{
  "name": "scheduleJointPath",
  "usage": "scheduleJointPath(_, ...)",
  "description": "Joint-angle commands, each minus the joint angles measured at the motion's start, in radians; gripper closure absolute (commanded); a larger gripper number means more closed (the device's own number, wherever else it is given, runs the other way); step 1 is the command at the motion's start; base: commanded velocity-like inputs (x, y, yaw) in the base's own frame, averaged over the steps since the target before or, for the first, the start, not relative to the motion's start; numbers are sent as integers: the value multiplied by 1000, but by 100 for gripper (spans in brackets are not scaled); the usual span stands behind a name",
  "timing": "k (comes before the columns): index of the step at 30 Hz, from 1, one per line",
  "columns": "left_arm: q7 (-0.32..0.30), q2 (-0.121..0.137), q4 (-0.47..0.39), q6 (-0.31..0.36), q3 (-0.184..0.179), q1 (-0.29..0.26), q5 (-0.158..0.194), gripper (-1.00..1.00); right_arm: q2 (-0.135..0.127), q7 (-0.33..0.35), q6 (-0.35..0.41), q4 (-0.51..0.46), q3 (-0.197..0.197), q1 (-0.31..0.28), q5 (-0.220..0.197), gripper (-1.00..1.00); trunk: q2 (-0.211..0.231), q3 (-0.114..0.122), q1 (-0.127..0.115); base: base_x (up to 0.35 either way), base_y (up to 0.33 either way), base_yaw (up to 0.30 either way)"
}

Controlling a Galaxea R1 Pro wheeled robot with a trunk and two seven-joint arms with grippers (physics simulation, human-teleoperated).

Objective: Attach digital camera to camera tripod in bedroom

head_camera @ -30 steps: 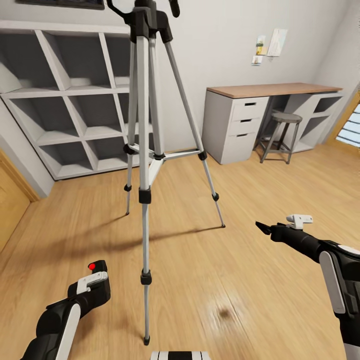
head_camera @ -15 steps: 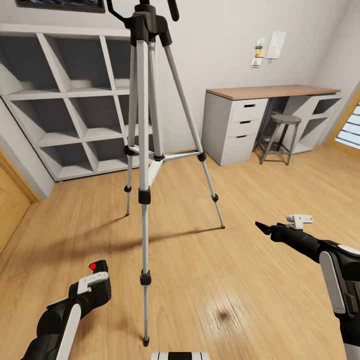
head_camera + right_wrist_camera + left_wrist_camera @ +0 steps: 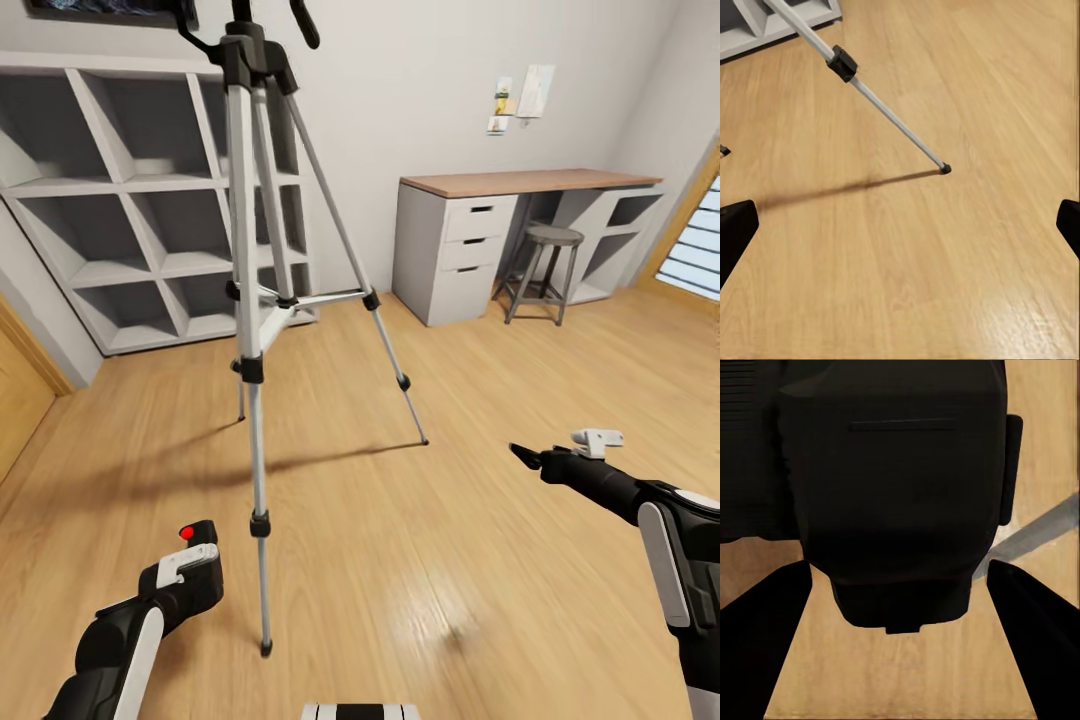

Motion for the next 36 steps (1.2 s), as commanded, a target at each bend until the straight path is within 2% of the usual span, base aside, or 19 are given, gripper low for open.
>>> scheduleJointPath(1, 10, -1, -2, 5, 1, 0, 10, 100, 0, 1, 6, 0, -1, -1, -5, -100, 0, -1, -1, -256, -230, 0)
scheduleJointPath(18, 11, -1, -3, 8, 28, -1, 9, 100, 1, 1, 6, 0, 0, 0, -5, -100, 0, -1, -1, -300, -65, 0)
scheduleJointPath(24, 9, -6, -3, 13, 1, -1, 13, 100, 1, 1, 8, 0, 0, 0, -5, -100, 0, -1, -1, -63, -2, -96)
scheduleJointPath(32, 8, -11, -4, 17, -54, -1, 14, 100, 3, 1, 37, 0, 0, -1, -5, -100, 0, 1, -1, -13, 0, -224)
scheduleJointPath(36, 8, -11, -4, 17, -68, -1, 14, 100, 3, 1, 50, 0, -1, -1, -5, -100, 0, 2, -1, -3, 0, -251)
